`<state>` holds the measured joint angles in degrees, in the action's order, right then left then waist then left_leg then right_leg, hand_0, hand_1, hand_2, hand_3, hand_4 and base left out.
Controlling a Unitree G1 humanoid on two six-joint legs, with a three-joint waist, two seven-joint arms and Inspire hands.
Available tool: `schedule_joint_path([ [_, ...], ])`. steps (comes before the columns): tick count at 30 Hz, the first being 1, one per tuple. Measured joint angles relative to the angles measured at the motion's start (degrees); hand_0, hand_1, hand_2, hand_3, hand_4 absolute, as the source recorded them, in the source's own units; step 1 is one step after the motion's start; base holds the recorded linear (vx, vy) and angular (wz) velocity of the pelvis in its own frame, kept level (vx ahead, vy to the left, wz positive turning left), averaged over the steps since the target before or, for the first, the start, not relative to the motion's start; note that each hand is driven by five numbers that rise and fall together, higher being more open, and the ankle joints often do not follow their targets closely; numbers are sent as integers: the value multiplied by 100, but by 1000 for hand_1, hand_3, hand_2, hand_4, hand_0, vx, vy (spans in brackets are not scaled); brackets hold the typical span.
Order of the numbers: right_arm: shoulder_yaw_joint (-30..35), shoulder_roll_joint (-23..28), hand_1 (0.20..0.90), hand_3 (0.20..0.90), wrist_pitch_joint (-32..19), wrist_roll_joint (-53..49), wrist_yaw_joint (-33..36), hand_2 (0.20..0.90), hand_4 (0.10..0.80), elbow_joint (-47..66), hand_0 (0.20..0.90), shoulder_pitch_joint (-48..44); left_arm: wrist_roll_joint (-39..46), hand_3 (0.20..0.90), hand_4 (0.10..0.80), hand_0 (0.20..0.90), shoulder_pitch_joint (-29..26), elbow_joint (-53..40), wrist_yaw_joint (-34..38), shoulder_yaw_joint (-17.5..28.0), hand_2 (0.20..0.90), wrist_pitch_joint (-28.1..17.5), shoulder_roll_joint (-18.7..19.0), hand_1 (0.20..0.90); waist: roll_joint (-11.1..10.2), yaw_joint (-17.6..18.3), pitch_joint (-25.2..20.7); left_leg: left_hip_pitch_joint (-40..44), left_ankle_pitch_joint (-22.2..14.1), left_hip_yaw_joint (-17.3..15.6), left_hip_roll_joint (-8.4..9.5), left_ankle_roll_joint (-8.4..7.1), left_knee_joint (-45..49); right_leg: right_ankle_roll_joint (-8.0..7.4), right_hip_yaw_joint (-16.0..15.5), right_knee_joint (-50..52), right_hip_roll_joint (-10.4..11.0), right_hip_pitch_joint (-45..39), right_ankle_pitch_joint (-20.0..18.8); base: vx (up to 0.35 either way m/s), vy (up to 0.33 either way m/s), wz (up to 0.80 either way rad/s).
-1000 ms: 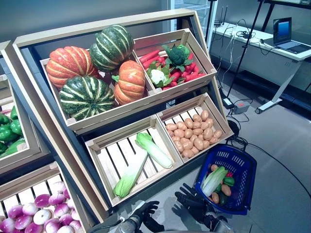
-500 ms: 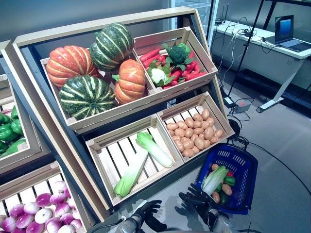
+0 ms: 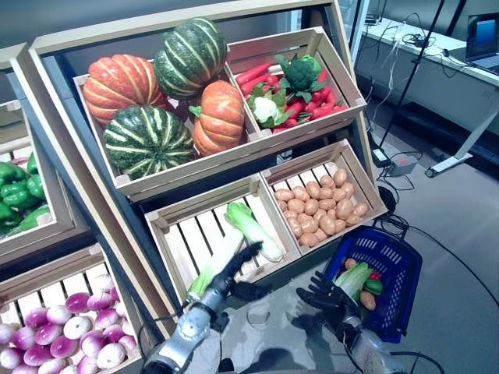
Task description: Put vegetables into the basket
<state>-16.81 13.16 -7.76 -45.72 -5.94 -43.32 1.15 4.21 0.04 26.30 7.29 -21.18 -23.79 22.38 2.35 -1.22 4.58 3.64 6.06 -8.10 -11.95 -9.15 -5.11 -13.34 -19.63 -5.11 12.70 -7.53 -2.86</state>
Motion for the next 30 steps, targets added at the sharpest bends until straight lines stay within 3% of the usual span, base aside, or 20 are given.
schedule_joint_path([
  [6,52,-73,900,900,1,7,-27,900,800,-1,900,226,-825,900,800,900,-3,-84,1406,668,900,-2,119,900,-60,5,23,0,0,-2,0,0,0,1,1,0,1,3,0,55,42,0],
  [13,45,-165,900,900,11,28,-30,900,800,-27,900,360,-1592,900,800,900,-138,77,2589,666,900,741,103,900,-200,71,-42,-6,0,-41,0,1,2,5,52,27,4,86,0,24,71,-4],
  [16,-9,-153,900,900,11,23,-29,900,800,-28,900,266,-1584,900,800,900,-540,672,2891,539,900,1076,80,900,-210,36,-34,-203,0,-88,-3,2,120,26,187,232,38,398,15,-243,102,-15],
  [18,-54,-97,900,900,10,3,-29,900,800,-37,900,40,-1561,900,800,900,-955,1040,3058,405,900,1181,80,900,-207,46,102,-610,-39,-112,-4,29,473,73,252,655,114,831,91,-265,93,-7],
  [21,-180,128,900,900,7,-56,-29,900,800,-88,900,-846,-1423,900,800,900,-1946,1322,3185,306,900,1310,117,900,-237,105,851,-1492,-207,-146,5,169,1386,136,489,1775,346,1853,358,-263,97,-7],
  [23,-179,195,900,900,7,-260,-27,900,800,-87,900,-1152,-1273,900,800,900,-2300,1417,3197,235,900,1313,147,900,-283,169,1144,-1886,-476,-135,11,225,2011,202,573,2478,528,2283,628,-110,94,2],
  [26,-157,280,900,900,5,-447,-26,900,800,-40,900,-1405,-1021,900,800,900,-2701,1764,3298,233,900,1299,152,900,-307,327,1395,-2679,-937,-144,-110,286,3229,163,818,3619,788,3033,1078,-62,123,6],
  [30,-158,372,900,900,10,-453,-2,900,800,-25,900,-1443,-702,900,800,900,-3036,1986,3343,258,900,1286,169,900,-385,355,1629,-3361,-1197,-38,-138,325,4146,222,1042,4566,953,3792,1361,-43,84,-2],
])
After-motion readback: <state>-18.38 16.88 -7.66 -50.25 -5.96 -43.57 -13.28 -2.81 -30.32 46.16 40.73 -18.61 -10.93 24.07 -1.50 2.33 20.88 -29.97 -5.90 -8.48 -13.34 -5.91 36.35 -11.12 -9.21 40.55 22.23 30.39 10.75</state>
